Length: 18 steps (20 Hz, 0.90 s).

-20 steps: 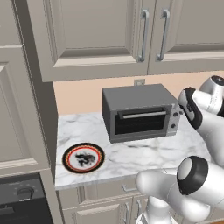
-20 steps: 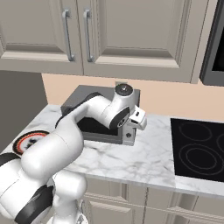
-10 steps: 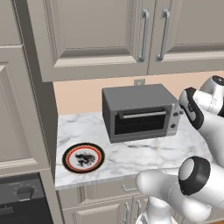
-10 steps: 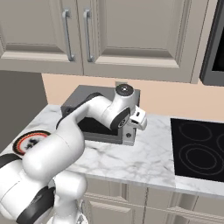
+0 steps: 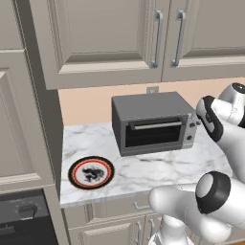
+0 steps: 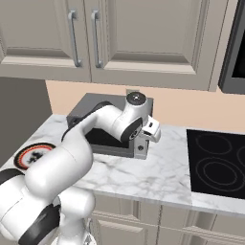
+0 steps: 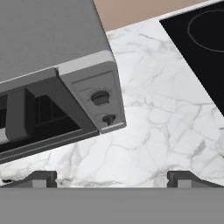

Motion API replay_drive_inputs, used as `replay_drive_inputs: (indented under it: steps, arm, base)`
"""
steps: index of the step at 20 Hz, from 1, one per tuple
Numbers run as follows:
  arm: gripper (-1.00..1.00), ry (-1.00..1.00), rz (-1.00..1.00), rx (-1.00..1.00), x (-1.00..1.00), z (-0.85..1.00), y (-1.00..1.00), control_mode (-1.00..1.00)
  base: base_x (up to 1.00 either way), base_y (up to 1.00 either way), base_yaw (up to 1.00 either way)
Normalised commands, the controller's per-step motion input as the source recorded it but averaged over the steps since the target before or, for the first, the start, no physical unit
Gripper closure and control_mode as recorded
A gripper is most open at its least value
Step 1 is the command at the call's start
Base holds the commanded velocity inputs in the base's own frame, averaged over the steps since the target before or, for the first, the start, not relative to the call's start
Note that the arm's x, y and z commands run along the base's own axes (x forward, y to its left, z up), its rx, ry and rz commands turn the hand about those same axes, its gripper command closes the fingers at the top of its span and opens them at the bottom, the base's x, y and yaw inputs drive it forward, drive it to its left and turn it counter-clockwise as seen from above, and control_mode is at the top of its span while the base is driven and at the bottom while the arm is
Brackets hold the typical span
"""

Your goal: Pull the toaster oven rack outwards. Pick up the baguette from the plate and place it on the toaster oven rack. Close the toaster oven door fully and set the temperature to the lowest setting.

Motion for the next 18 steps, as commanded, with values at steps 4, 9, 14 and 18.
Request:
replay_drive_inputs:
  steps: [4,9,14,18]
  arm:
    - [-1.00,-0.15,0.00,0.00,0.00,-0.05,0.00,-1.00]
    - [-1.00,-0.39,0.00,0.01,0.00,-0.08,0.00,-1.00]
    - [-1.00,-0.44,0.00,0.11,0.00,-0.13,-0.04,-1.00]
    - [-1.00,-0.29,0.00,0.07,0.00,-0.12,0.00,-1.00]
  base:
    - [0.00,0.00,0.00]
    - [0.00,0.00,0.00]
    - [0.00,0.00,0.00]
    - [0.00,0.00,0.00]
